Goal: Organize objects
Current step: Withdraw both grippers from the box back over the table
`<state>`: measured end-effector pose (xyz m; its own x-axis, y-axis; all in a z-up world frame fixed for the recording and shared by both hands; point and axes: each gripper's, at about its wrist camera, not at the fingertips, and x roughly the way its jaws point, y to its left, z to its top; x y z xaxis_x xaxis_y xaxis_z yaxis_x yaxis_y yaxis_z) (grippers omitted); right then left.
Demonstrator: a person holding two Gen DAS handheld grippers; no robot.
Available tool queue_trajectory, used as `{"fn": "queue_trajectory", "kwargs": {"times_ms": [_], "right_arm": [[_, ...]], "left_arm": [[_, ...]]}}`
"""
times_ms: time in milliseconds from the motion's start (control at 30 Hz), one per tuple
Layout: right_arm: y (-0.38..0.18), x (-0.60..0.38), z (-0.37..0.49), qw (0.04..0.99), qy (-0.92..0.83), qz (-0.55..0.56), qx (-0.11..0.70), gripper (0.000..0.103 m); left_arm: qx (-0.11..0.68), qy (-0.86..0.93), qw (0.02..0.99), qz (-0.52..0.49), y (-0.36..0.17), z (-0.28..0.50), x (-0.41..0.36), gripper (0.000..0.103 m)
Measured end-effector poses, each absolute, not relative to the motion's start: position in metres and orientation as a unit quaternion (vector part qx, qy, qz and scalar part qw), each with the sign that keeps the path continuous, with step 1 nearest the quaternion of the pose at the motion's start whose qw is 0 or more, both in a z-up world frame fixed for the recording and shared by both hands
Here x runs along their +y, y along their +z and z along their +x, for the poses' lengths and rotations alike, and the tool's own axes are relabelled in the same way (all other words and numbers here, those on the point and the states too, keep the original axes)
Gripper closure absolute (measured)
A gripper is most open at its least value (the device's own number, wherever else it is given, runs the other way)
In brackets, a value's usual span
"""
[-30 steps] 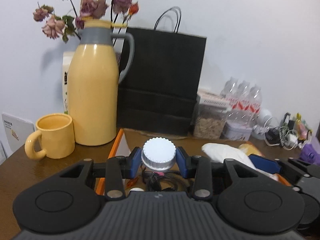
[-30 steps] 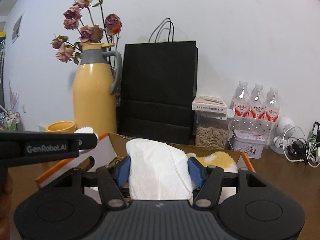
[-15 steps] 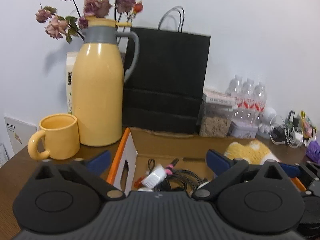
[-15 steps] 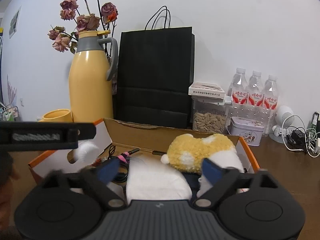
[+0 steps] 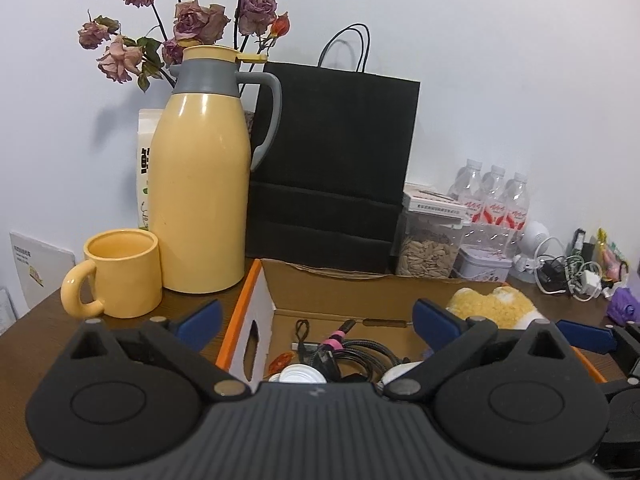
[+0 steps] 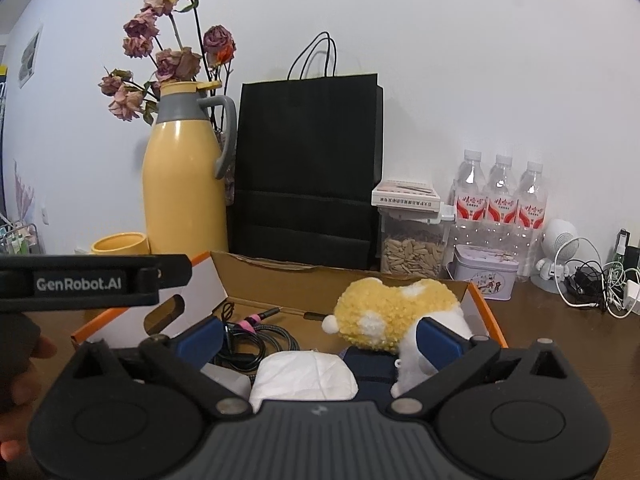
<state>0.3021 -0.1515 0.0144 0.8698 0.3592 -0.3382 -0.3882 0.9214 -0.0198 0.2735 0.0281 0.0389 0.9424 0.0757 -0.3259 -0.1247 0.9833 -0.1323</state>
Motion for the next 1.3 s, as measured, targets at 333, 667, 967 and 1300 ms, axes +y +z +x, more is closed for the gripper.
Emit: {"fn": "queue_trajectory", "kwargs": {"times_ms": [333, 667, 967, 1300], "right_arm": [[0.027, -0.165, 0.271, 0.97, 0.19, -0.044, 0.147, 0.0], [0.01, -0.181, 0.236, 0.966, 0.194, -0.06, 0.162, 0.0], [-0.013, -0.182, 0.203, 0.953, 0.211, -0.086, 0.199, 0.0], [-0.029, -0.18, 0.177, 0.938, 0.232, -0.092, 0.24, 0.0]], "left_arm": [[0.133, 0.045, 0.988, -0.06, 0.054, 0.239, 0.029, 0.0], [0.138, 0.014, 0.99, -0.02, 0.037, 0.199, 0.019, 0.0], [0.195, 0.001, 0.981, 0.006, 0.004, 0.174, 0.013, 0.0], [0.238, 0.016, 0.971, -0.017, -0.018, 0.152, 0.023, 0.0]]}}
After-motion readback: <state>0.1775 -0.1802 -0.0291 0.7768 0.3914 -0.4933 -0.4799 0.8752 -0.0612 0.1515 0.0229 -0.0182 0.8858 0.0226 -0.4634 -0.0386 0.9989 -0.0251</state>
